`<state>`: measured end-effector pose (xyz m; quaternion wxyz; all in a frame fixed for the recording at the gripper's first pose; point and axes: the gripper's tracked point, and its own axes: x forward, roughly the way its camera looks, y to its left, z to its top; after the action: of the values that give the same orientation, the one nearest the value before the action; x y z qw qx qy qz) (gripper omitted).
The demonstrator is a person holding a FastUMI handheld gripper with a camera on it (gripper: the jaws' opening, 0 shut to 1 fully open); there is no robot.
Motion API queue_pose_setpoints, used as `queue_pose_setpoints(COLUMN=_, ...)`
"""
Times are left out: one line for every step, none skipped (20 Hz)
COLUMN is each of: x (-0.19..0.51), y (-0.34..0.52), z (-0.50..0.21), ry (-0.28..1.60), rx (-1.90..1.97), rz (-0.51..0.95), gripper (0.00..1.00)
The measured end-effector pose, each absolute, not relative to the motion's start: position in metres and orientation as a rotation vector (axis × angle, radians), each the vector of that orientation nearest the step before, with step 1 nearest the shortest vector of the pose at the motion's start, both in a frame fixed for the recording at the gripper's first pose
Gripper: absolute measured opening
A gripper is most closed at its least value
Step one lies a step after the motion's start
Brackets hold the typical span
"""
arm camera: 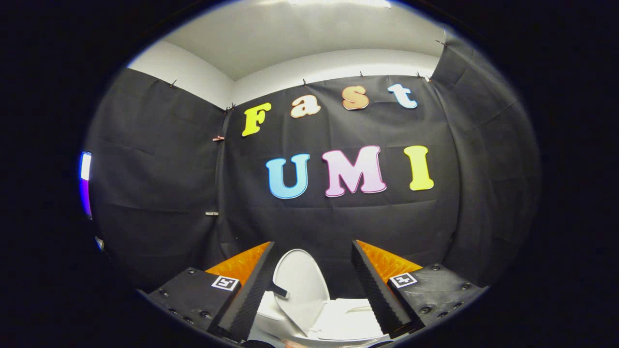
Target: Open the toilet lid.
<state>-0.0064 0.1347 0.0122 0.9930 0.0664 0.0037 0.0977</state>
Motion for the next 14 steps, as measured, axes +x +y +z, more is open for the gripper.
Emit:
queue_pose_setpoints(x=-0.011, y=0.127, z=0.016, ry=0.0, rx=0.131, rz=0.184, gripper=0.97)
queue_pose_setpoints(x=-0.016, y=0.122, z=0.019, ry=-0.008, rx=0.13, rz=0.172, gripper=0.97)
queue_pose_setpoints(x=-0.02, y=0.115, z=0.02, ry=-0.012, rx=0.126, rz=0.157, gripper=0.97)
queue_pose_setpoints(x=-0.022, y=0.108, z=0.022, ry=-0.017, rx=0.122, rz=0.143, gripper=0.97)
queue_pose_setpoints(x=-0.024, y=0.103, z=0.023, ry=-0.021, rx=0.118, rz=0.134, gripper=0.97)
queue_pose_setpoints(x=-0.026, y=0.1, z=0.025, ry=-0.024, rx=0.117, rz=0.13, gripper=0.97)
queue_pose_setpoints(x=-0.028, y=0.097, z=0.025, ry=-0.024, rx=0.116, rz=0.126, gripper=0.97)
queue_pose_setpoints(x=-0.029, y=0.092, z=0.025, ry=-0.023, rx=0.112, rz=0.12, gripper=0.97)
queue_pose_setpoints(x=-0.03, y=0.088, z=0.024, ry=-0.023, rx=0.107, rz=0.113, gripper=0.97)
queue_pose_setpoints(x=-0.03, y=0.085, z=0.024, ry=-0.023, rx=0.102, rz=0.109, gripper=0.97)
queue_pose_setpoints(x=-0.031, y=0.082, z=0.024, ry=-0.024, rx=0.099, rz=0.106, gripper=0.97)
queue_pose_setpoints(x=-0.03, y=0.078, z=0.024, ry=-0.026, rx=0.096, rz=0.101, gripper=0.97)
queue_pose_setpoints(x=-0.03, y=0.075, z=0.023, ry=-0.03, rx=0.095, rz=0.1, gripper=0.97)
queue_pose_setpoints(x=-0.03, y=0.074, z=0.023, ry=-0.03, rx=0.095, rz=0.1, gripper=0.97)
